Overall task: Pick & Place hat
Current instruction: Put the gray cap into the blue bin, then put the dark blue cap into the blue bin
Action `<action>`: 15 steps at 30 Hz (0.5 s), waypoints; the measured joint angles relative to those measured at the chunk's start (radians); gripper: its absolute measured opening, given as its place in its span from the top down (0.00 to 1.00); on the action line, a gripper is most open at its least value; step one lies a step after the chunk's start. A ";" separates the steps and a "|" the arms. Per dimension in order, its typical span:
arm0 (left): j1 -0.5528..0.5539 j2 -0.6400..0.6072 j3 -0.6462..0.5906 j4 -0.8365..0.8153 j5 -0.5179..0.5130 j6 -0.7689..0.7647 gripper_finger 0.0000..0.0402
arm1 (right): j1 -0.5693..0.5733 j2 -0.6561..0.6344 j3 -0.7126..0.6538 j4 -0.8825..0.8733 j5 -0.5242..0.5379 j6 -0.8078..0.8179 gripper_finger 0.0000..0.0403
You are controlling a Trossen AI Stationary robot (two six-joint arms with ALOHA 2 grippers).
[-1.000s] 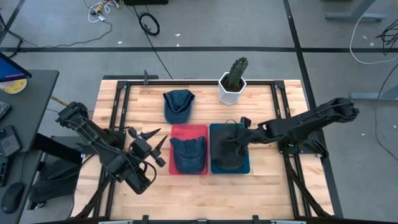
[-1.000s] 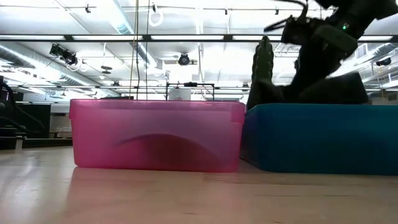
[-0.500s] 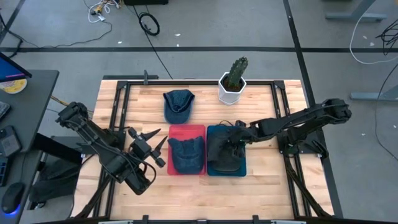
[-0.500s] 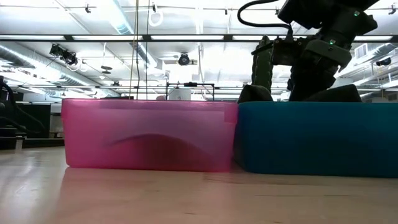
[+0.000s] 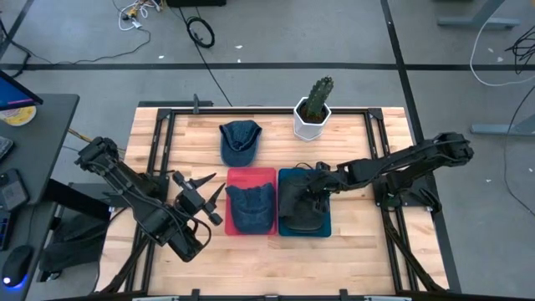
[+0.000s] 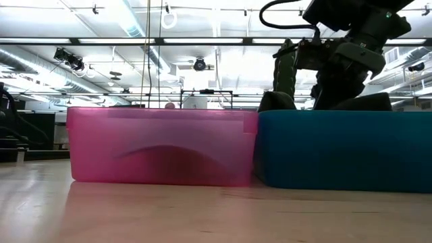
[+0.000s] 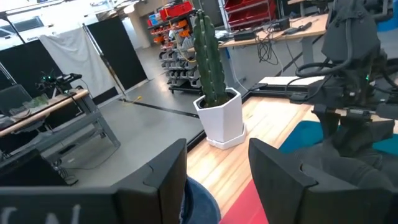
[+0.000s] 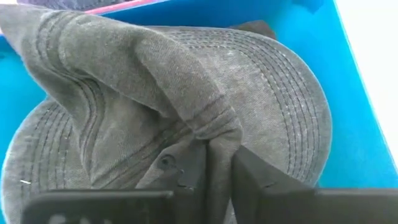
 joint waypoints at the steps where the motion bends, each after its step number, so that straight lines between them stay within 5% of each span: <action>1: 0.000 0.000 0.000 0.000 0.000 0.000 0.56 | 0.000 -0.011 0.000 0.001 -0.001 0.000 0.82; 15: 0.055 0.000 0.001 0.022 0.122 0.076 0.56 | -0.006 -0.208 -0.003 0.009 -0.011 -0.096 0.60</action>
